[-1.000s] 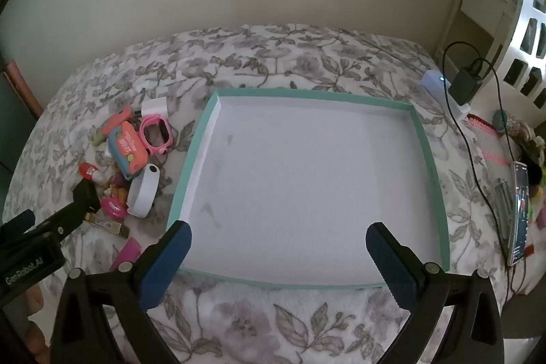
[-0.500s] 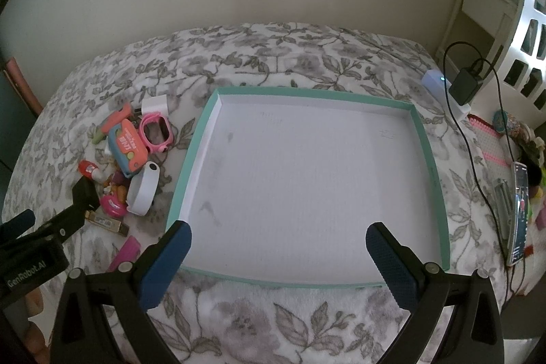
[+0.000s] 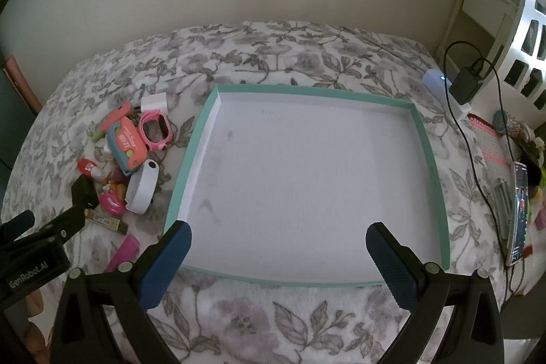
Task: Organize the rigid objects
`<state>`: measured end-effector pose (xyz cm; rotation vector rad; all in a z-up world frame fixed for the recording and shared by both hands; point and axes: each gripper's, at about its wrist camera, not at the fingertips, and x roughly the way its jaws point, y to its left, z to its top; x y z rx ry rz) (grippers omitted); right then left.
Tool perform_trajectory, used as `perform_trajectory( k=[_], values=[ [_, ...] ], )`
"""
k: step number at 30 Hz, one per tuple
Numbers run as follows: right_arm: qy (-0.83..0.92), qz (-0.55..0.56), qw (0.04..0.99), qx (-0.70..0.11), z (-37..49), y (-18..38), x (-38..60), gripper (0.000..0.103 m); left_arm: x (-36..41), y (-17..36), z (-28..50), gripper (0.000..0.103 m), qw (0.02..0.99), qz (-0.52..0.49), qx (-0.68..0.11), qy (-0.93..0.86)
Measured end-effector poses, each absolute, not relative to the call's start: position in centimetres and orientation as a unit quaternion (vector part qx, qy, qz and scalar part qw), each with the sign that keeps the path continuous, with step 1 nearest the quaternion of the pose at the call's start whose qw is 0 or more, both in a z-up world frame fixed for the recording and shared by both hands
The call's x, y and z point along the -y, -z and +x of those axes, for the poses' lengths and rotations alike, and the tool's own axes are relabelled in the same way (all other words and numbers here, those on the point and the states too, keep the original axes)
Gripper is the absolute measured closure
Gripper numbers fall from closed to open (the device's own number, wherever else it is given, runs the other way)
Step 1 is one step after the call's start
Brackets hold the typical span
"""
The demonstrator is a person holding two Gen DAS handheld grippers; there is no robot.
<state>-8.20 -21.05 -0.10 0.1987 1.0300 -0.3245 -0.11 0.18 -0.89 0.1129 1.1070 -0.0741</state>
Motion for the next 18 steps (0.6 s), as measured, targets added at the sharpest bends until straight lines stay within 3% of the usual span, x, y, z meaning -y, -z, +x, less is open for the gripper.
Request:
perform_trajectory(
  k=[18],
  values=[
    [0.155, 0.094, 0.852, -0.491, -8.2, 0.16, 21.05, 0.0, -0.15, 1.13, 0.05, 0.0, 0.843, 0.057, -0.534, 0.03]
  ],
)
